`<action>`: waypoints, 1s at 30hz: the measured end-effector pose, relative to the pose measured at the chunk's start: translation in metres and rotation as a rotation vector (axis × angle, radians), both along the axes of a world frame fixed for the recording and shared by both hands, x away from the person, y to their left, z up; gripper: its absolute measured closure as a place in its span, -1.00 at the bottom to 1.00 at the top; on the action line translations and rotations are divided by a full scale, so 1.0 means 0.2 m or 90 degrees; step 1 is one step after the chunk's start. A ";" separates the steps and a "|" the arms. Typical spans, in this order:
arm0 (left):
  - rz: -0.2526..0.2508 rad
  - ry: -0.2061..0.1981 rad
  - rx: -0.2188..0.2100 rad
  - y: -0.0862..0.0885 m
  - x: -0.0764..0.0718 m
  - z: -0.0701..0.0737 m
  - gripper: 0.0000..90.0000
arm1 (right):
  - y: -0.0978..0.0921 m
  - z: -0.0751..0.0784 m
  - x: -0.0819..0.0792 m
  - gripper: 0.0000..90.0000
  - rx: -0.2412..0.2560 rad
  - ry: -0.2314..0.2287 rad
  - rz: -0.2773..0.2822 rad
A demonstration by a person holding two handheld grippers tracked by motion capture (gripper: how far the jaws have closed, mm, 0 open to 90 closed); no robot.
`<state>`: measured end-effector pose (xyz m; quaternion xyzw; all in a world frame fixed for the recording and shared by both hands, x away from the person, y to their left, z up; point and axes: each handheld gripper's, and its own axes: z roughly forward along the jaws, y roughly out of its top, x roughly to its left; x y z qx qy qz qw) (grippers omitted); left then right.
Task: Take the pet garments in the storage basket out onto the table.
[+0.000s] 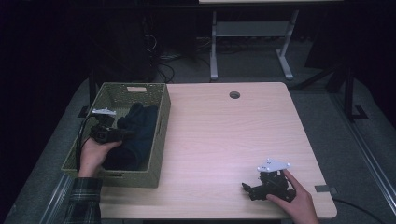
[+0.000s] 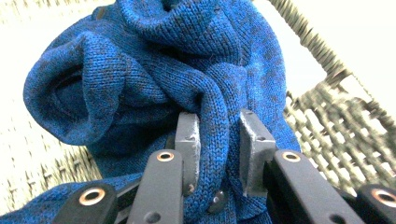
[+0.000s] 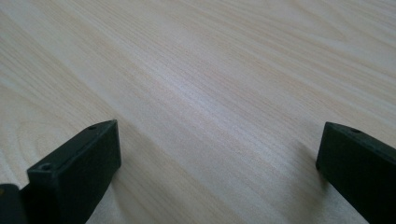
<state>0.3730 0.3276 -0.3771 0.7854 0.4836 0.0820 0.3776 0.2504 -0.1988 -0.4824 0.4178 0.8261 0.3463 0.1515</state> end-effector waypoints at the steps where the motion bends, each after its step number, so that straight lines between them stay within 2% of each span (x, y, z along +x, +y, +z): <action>1: 0.000 -0.006 -0.005 0.01 0.00 0.01 0.61 | 0.00 0.00 0.00 -1.00 -0.001 0.000 0.001; 4: 0.012 -0.026 -0.028 0.02 -0.02 0.03 0.61 | 0.00 0.00 0.00 -1.00 0.000 -0.001 0.001; 6: 0.017 -0.053 -0.054 0.04 -0.03 0.05 0.61 | 0.00 0.00 0.00 -1.00 -0.001 -0.001 0.002; 7: 0.017 -0.053 -0.054 0.04 -0.03 0.05 0.61 | 0.00 0.00 0.00 -1.00 -0.001 -0.001 0.002; 10: 0.014 -0.086 -0.094 0.06 -0.05 0.09 0.62 | 0.00 0.00 0.00 -1.00 -0.001 -0.002 0.003; 15: 0.004 -0.109 -0.102 0.06 -0.07 0.12 0.62 | 0.00 0.00 0.00 -1.00 -0.001 -0.001 0.002; 16: 0.000 -0.122 -0.105 0.06 -0.08 0.14 0.63 | 0.00 0.00 0.00 -1.00 0.000 -0.001 0.002; 18: -0.003 -0.128 -0.108 0.05 -0.09 0.15 0.63 | 0.00 0.00 0.00 -1.00 0.000 -0.001 0.001; 20: -0.011 -0.150 -0.117 0.04 -0.10 0.18 0.64 | 0.00 0.00 0.00 -1.00 -0.001 -0.001 0.002; 21: -0.011 -0.150 -0.117 0.04 -0.10 0.18 0.64 | 0.00 0.00 0.00 -1.00 -0.001 -0.001 0.002; 24: -0.020 -0.172 -0.126 0.03 -0.12 0.22 0.64 | 0.00 0.00 0.00 -1.00 -0.001 -0.001 0.002; 30: -0.042 -0.198 -0.139 -0.01 -0.16 0.29 0.64 | 0.00 0.00 0.00 -1.00 0.000 -0.001 0.002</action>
